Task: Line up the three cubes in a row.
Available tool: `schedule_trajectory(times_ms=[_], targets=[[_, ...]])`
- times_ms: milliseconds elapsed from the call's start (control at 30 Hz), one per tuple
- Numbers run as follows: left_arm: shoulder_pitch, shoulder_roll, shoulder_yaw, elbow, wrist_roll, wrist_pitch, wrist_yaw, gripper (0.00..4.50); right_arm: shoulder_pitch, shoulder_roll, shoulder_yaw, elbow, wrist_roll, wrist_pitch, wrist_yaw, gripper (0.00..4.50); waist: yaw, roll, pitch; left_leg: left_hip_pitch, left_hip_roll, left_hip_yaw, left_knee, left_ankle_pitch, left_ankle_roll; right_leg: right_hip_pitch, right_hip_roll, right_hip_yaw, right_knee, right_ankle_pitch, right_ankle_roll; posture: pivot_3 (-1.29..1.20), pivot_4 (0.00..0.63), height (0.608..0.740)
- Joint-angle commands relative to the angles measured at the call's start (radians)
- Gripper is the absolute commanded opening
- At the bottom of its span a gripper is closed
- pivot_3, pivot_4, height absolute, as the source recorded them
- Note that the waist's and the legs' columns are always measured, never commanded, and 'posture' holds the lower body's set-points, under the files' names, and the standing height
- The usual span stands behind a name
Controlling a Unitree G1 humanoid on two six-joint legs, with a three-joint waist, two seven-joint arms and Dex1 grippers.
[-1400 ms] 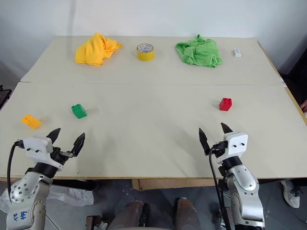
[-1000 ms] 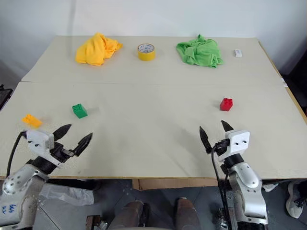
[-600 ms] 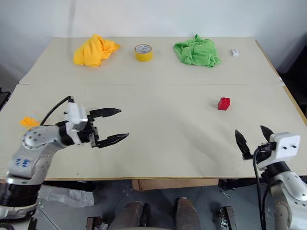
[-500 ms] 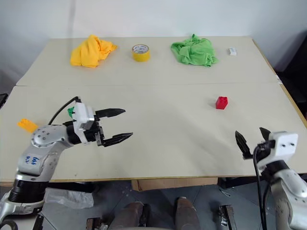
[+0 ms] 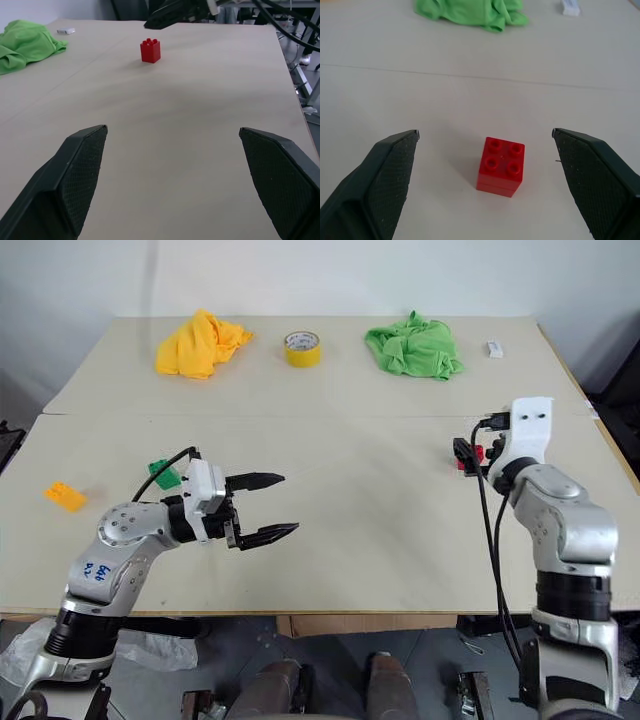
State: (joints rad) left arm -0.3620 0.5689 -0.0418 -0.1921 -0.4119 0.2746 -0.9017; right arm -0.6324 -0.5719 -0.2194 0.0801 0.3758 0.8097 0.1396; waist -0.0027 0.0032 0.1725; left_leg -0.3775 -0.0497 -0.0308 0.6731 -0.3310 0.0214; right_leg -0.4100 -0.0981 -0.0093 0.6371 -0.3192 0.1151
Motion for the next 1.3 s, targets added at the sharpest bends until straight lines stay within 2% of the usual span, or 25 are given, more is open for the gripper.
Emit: schedule_trajectory(times_ms=[33,167,200,267,467,567,767,867,1000,1100,1300], targets=[[-0.01,0.004,0.005,-0.047,0.009,-0.008,0.005,4.49,-0.085,0.025,0.019,0.13,-0.062,-0.017,-0.033,4.5,-0.002,0.0,0.0,0.0,0.0,0.0,0.0,0.0,0.0,0.0,0.0,0.0,0.0,0.0,0.0,0.0,0.15,0.74],[-0.004,0.007,0.013,-0.057,0.012,-0.006,0.01,4.49,-0.088,0.035,0.062,0.174,-0.096,0.012,-0.002,4.5,0.0,0.0,0.0,0.0,0.001,0.0,-0.003,0.0,0.0,-0.001,0.001,0.0,0.0,0.0,0.0,0.0,0.15,0.74],[-0.002,0.007,0.015,-0.058,0.012,-0.006,0.012,4.5,-0.084,0.044,0.063,0.174,-0.093,0.004,0.009,4.31,-0.001,0.0,0.0,0.0,0.001,0.0,-0.003,0.0,0.0,-0.001,0.001,-0.001,0.0,0.0,0.0,0.0,0.15,0.74],[0.0,0.008,0.017,-0.06,0.014,-0.006,0.014,4.5,-0.083,0.054,0.063,0.186,-0.106,-0.013,0.009,3.9,-0.002,0.0,0.0,0.0,0.001,0.0,-0.003,0.0,0.0,-0.001,0.001,0.0,-0.001,0.0,0.0,0.0,0.15,0.74],[0.018,0.014,0.026,-0.074,0.016,-0.002,0.024,4.5,-0.084,0.056,0.057,0.215,-0.143,-0.059,0.016,1.94,-0.002,0.0,0.0,0.0,0.001,0.0,-0.003,0.0,0.0,-0.001,0.001,0.0,0.0,0.0,0.0,0.0,0.15,0.74],[0.03,0.024,0.041,-0.076,0.017,-0.004,0.029,4.5,-0.093,0.042,0.062,0.217,-0.143,-0.082,0.071,1.94,-0.002,0.0,0.0,0.0,0.001,0.0,-0.003,0.0,0.0,-0.001,0.001,0.0,-0.001,0.0,0.0,0.0,0.15,0.74],[0.091,0.064,0.079,-0.092,-0.018,0.006,-0.01,4.5,-0.096,-0.064,0.294,0.134,-0.134,-0.382,0.675,1.94,-0.012,0.0,0.0,0.0,0.002,0.002,-0.005,0.0,0.0,-0.002,0.002,0.0,-0.002,0.0,0.0,0.0,0.15,0.74],[0.102,0.071,0.075,-0.091,-0.009,0.0,-0.017,4.5,-0.115,-0.046,0.326,0.164,-0.12,-0.482,0.812,1.94,-0.016,-0.001,0.0,0.0,0.002,0.002,-0.006,0.0,0.0,-0.002,0.002,0.0,-0.002,0.0,0.0,0.0,0.15,0.74],[0.104,0.066,0.072,-0.096,0.002,-0.004,-0.009,4.5,-0.164,-0.049,0.412,0.235,-0.128,-0.506,1.045,1.94,-0.015,-0.001,0.001,0.0,0.002,0.002,-0.005,0.0,0.0,-0.001,0.001,0.0,-0.002,0.0,0.0,0.0,0.15,0.74],[0.111,0.065,0.072,-0.108,0.002,0.0,-0.002,4.5,-0.19,-0.048,0.469,0.298,-0.175,-0.534,1.125,1.94,-0.013,-0.001,0.001,0.0,0.002,0.001,-0.005,0.0,0.0,-0.001,0.001,-0.001,-0.002,0.0,0.0,0.0,0.15,0.74],[0.132,0.068,0.084,-0.132,-0.003,0.007,0.013,4.5,-0.225,-0.014,0.484,0.429,-0.24,-0.668,1.157,1.94,-0.014,-0.001,0.001,0.0,0.002,0.001,-0.005,0.0,-0.001,-0.001,0.001,-0.001,-0.003,0.0,0.0,0.0,0.15,0.74]])
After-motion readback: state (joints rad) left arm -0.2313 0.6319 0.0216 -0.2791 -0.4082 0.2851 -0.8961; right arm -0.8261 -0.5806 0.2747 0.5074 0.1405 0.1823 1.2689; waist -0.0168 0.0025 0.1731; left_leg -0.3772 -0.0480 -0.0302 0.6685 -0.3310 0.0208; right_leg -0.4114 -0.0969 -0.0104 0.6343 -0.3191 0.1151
